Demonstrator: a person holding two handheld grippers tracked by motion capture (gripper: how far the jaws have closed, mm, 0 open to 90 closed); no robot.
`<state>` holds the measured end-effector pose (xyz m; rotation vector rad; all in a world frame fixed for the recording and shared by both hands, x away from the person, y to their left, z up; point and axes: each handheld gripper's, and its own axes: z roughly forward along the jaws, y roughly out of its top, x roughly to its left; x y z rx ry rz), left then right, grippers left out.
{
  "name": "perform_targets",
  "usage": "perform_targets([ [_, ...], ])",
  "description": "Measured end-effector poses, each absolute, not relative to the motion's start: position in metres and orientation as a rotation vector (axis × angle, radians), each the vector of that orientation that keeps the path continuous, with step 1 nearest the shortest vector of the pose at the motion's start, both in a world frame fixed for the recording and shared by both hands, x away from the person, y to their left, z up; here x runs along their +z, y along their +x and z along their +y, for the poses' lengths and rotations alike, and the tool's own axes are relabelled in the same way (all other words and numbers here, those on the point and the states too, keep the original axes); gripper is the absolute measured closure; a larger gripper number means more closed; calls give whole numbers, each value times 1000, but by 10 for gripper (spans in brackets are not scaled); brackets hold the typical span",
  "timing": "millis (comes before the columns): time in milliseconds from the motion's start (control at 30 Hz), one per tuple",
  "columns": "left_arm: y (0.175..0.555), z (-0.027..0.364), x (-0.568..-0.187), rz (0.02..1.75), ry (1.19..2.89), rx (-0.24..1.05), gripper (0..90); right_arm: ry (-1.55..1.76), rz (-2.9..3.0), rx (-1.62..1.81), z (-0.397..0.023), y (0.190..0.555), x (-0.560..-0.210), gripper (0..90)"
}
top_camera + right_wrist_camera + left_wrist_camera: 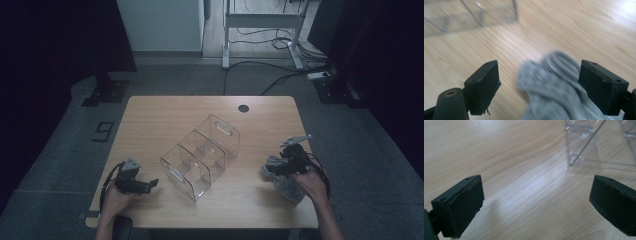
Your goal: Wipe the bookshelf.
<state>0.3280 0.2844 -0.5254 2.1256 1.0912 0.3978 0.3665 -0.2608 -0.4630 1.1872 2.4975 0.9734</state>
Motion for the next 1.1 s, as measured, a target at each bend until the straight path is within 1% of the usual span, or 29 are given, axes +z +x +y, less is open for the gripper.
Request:
perform_targets([
  [267, 321, 269, -511, 1018, 2100, 425, 0, 1101, 2549, 1059, -228, 388, -465, 164],
  [467, 319, 258, -507, 978, 2093, 412, 0, 1057, 2577, 1129, -202, 405, -468, 165],
  [667, 320, 249, -505, 957, 2089, 408, 0, 1005, 2619, 1118, -180, 419, -473, 165],
  [967, 328, 240, -509, 978, 2105, 413, 0, 914, 2673, 1210, -161, 432, -476, 208],
  [1100, 331, 240, -511, 990, 2113, 413, 0, 895, 2684, 1186, -158, 432, -477, 216],
])
